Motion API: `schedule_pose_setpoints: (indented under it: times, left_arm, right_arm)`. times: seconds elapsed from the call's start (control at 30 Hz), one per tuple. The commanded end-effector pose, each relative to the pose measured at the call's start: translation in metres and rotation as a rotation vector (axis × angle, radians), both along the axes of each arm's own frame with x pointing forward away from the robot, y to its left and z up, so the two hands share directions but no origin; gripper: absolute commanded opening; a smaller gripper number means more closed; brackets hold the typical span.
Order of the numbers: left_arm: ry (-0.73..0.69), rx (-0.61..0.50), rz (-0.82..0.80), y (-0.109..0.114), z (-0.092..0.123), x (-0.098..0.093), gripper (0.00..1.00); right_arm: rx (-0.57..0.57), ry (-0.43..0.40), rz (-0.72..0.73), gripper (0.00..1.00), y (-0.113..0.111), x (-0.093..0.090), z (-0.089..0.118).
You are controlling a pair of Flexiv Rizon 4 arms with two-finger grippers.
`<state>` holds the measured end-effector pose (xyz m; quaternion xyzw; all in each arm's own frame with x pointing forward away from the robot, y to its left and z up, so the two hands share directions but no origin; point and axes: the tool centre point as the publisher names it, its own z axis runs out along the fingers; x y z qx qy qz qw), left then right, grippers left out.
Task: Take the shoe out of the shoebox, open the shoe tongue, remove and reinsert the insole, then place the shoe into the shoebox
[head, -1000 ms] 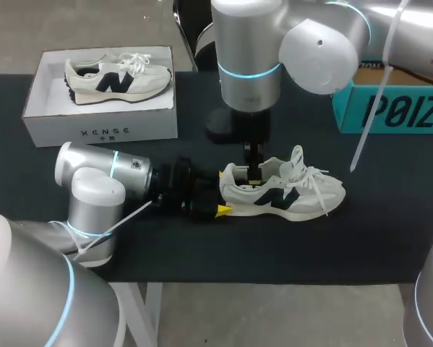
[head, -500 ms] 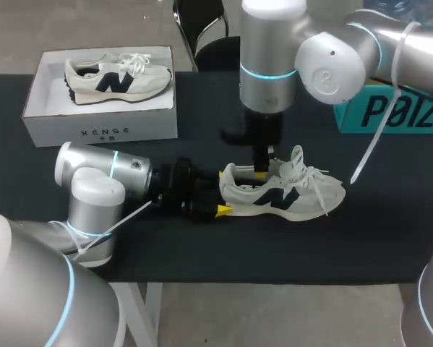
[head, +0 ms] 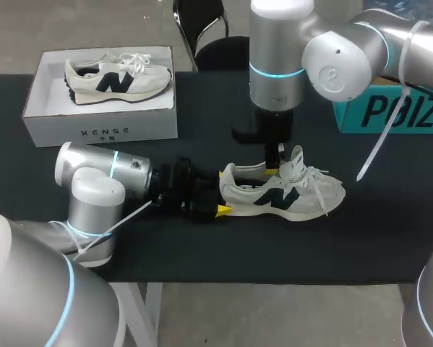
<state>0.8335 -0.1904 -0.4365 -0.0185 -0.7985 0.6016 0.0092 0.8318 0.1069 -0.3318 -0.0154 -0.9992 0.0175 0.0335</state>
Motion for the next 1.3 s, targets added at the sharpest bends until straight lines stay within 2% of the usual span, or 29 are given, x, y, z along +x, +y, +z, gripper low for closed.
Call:
schedule_pose_setpoints:
  times: [0.03, 0.4, 0.67, 1.23, 1.27, 1.3]
  left_arm:
    - [0.0, 0.0, 0.001, 0.001, -0.003, 0.0, 0.0]
    - [0.0, 0.0, 0.001, 0.001, -0.003, 0.0, 0.0]
    - [0.0, 0.0, 0.001, 0.001, -0.003, 0.0, 0.0]
    - [0.0, 0.0, 0.001, 0.001, -0.003, 0.0, 0.0]
    - [0.0, 0.0, 0.001, 0.001, -0.003, 0.0, 0.0]
    - [0.0, 0.0, 0.001, 0.001, -0.003, 0.0, 0.0]
  right_arm:
    - [-0.042, -0.018, 0.015, 0.0, 0.001, 0.004, -0.003]
    - [-0.058, -0.049, 0.001, 0.0, -0.005, 0.02, -0.025]
    - [-0.077, -0.056, 0.003, 0.0, -0.01, 0.023, -0.041]
    - [-0.124, -0.103, 0.002, 0.0, -0.013, 0.029, -0.049]
    - [-0.123, -0.103, -0.001, 0.04, -0.013, 0.029, -0.05]
    - [-0.121, -0.103, -0.002, 0.16, -0.013, 0.029, -0.051]
